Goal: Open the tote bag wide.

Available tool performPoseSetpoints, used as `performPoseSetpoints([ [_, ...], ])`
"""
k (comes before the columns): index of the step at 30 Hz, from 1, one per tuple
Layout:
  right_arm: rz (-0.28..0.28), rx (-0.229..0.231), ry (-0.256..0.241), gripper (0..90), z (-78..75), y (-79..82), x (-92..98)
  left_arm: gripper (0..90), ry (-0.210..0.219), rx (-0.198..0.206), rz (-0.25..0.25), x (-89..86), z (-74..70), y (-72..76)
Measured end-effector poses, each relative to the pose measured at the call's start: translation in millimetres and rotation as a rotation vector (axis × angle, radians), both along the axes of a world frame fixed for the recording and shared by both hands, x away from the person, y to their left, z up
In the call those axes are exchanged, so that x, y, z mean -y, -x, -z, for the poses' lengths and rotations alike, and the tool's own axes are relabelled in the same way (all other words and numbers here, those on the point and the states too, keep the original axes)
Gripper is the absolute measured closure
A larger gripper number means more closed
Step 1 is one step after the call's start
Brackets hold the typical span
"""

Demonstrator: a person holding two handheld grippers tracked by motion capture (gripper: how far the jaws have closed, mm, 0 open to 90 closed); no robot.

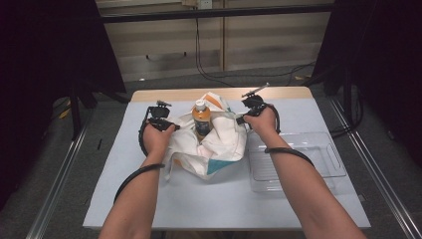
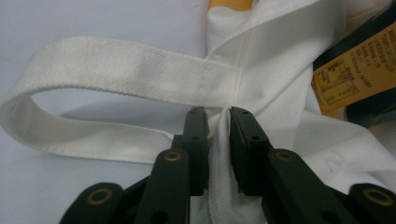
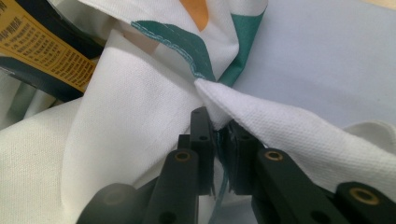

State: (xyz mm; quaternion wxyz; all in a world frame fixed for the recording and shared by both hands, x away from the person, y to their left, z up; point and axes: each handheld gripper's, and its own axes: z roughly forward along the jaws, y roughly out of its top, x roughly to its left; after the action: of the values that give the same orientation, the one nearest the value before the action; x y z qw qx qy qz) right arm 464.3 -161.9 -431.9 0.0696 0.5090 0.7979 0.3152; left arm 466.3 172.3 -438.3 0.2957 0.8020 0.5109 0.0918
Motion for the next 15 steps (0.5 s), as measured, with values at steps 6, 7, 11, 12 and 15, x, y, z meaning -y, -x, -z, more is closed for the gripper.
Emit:
performPoseSetpoints([
  [6,0.009,0.018,-0.017,74.6,-6.5,1.8,0.9,70.2,0.004,0.006,0.003,-0.9,-4.9,0.0],
  [7,0.009,0.028,-0.018,72.7,-7.7,2.3,1.1,70.2,0.003,0.012,0.008,-0.7,-6.3,0.0],
  [11,0.010,0.040,-0.034,65.8,-14.7,5.8,2.2,67.7,-0.004,0.017,0.016,0.3,-10.4,0.7],
  [12,0.006,0.044,-0.039,64.5,-15.4,6.1,2.3,67.6,-0.004,0.022,0.009,1.1,-11.0,1.4],
  [15,0.010,0.048,-0.035,63.2,-17.9,7.7,2.1,65.8,-0.001,0.025,0.010,1.7,-12.4,2.0],
])
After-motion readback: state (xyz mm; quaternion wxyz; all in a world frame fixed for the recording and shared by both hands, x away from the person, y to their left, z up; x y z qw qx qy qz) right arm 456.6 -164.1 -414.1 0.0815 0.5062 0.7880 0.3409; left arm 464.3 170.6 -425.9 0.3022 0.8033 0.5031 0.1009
